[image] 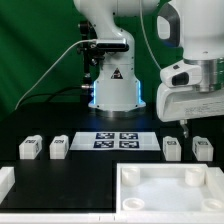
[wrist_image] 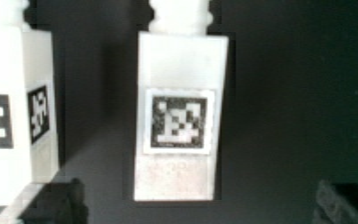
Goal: Assemble one leg
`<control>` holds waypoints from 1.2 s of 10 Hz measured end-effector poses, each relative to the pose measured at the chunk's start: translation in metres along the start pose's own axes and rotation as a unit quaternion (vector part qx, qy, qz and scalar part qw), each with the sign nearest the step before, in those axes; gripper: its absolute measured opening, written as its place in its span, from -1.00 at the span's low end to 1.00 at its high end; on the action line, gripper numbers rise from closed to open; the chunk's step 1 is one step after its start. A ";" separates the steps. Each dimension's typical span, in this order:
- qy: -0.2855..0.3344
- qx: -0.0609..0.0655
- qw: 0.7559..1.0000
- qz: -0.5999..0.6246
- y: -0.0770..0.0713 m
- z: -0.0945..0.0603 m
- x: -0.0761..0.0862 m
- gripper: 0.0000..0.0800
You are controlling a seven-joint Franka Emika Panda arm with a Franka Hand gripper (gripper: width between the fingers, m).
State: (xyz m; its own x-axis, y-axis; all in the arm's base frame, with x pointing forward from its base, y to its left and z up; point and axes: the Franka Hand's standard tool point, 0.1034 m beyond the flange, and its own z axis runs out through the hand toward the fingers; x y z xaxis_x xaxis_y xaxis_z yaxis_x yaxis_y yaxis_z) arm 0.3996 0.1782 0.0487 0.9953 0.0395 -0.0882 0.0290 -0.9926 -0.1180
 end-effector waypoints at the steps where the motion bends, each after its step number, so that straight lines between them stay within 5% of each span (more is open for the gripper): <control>1: -0.065 -0.009 0.998 -0.008 0.004 0.000 -0.009 0.62; 4: -0.228 -0.017 0.973 0.021 -0.004 0.002 -0.003 0.62; 7: -0.366 -0.015 0.930 0.032 0.002 0.022 0.001 0.62; 12: -0.390 -0.010 0.921 0.019 -0.001 0.032 0.002 0.62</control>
Offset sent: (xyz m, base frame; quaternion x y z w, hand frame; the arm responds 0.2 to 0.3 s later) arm 0.0114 0.0037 -0.0060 -0.0370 -0.3331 0.0504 0.9408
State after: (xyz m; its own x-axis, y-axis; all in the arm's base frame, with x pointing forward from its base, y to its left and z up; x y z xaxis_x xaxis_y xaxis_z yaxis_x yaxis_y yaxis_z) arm 0.3985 0.1831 0.0170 0.6276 0.0679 -0.7756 0.0053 -0.9965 -0.0829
